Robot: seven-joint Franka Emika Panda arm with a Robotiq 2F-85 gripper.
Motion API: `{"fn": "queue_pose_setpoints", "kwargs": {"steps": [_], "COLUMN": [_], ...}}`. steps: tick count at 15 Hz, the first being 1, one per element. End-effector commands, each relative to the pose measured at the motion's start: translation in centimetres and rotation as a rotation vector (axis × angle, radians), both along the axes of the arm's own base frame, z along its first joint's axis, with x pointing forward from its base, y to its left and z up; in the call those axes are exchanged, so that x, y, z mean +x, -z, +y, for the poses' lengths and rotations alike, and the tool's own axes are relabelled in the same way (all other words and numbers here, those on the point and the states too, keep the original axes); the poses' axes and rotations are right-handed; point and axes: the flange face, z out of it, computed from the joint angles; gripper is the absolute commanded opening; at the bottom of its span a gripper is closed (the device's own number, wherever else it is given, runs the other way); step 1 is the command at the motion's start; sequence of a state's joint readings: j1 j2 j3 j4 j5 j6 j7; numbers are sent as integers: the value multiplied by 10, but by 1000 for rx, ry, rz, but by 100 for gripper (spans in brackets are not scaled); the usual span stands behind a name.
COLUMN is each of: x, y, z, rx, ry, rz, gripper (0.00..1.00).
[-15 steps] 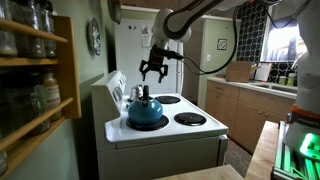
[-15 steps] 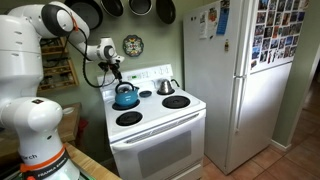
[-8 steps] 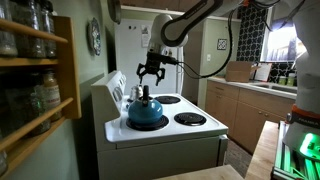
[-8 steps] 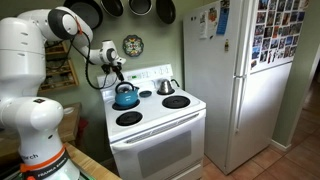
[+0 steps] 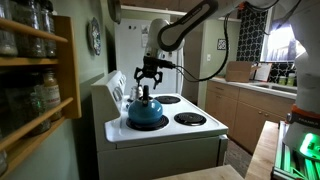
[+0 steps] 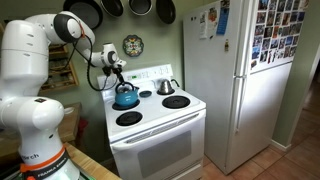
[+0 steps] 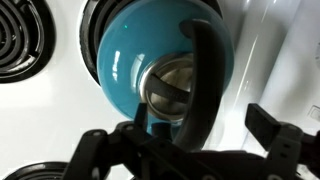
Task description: Move the blue kettle to the front right plate of the stove
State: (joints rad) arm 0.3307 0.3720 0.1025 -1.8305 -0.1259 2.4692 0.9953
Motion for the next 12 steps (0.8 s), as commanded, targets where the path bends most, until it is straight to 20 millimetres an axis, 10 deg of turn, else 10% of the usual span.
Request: {"fn": "queue_pose_setpoints", "kwargs": {"steps": [1,12], "x": [8,17], "y": [8,11], "z": [6,6], "rx": [-21,-65], "ry": [19,36], "rz": [-26,-49], "gripper": [80,2]}}
